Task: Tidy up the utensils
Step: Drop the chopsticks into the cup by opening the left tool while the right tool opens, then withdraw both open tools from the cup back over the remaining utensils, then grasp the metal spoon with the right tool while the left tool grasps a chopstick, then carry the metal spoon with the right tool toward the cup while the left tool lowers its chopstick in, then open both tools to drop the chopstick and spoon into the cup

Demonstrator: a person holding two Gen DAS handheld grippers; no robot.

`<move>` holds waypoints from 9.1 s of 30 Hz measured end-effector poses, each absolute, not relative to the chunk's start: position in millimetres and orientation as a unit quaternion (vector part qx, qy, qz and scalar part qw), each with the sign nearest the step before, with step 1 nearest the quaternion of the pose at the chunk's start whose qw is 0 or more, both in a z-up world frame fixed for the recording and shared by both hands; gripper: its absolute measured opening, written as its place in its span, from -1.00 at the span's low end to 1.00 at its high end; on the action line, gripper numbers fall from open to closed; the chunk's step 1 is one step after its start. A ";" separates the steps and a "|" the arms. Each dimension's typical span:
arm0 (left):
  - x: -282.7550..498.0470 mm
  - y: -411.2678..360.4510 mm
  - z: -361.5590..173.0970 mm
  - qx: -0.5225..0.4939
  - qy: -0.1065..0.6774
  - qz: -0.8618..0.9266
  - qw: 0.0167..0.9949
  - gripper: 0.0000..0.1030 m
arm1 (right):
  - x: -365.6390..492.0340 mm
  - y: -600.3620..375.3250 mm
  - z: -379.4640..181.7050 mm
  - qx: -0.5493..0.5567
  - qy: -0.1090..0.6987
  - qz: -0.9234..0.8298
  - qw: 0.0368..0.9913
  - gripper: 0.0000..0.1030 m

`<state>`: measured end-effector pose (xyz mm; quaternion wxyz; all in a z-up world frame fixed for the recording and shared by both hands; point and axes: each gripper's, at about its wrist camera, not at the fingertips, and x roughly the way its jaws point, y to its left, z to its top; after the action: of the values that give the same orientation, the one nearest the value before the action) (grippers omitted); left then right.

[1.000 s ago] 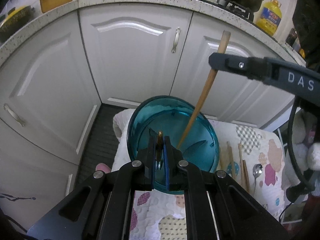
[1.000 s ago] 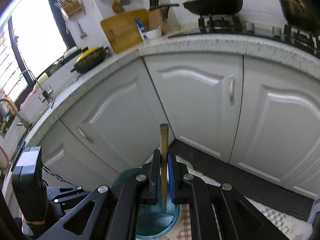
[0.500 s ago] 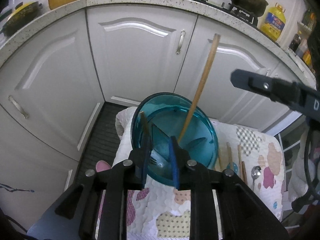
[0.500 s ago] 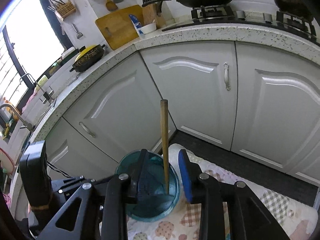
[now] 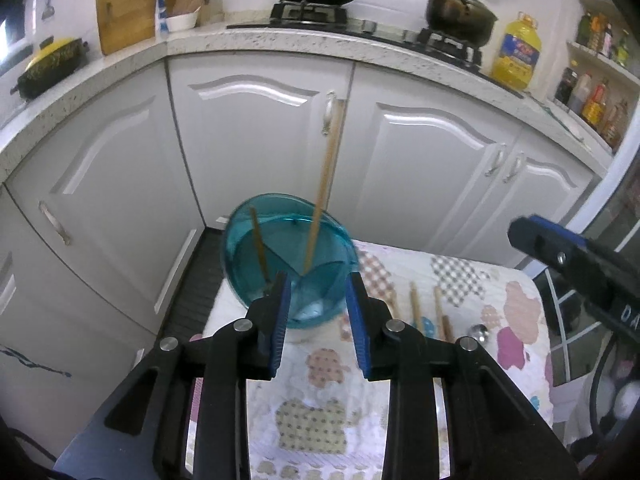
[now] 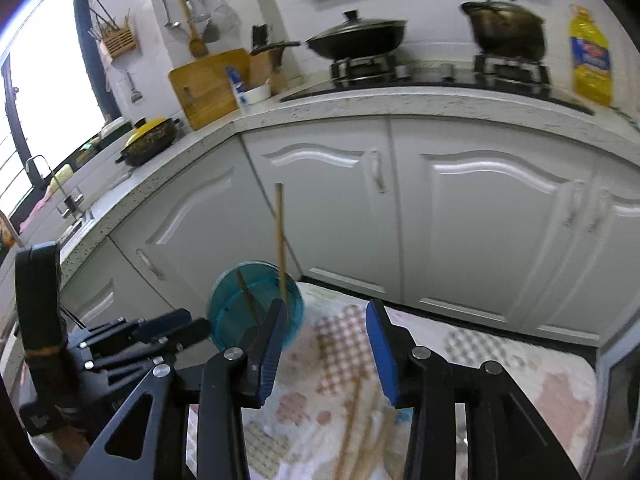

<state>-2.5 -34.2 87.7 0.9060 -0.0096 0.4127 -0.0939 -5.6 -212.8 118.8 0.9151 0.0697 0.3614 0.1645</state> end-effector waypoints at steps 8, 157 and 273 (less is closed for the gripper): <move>-35.0 -69.5 98.6 0.006 0.391 -0.113 0.913 -0.46 | -63.1 -253.2 122.5 0.063 0.353 0.099 0.928 -0.16; 36.5 -109.8 -83.8 0.000 0.582 -0.130 0.803 -0.87 | -28.0 -360.6 -83.7 0.125 0.552 0.156 0.810 -0.91; 61.2 30.7 118.3 -0.046 0.387 -0.067 0.918 -0.86 | 96.3 -131.7 68.9 -0.039 0.392 0.251 0.884 -0.62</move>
<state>61.2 30.7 118.3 0.9185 -0.0463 0.3870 -0.0668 96.3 -131.7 68.9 0.8842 -0.0392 0.3919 0.2513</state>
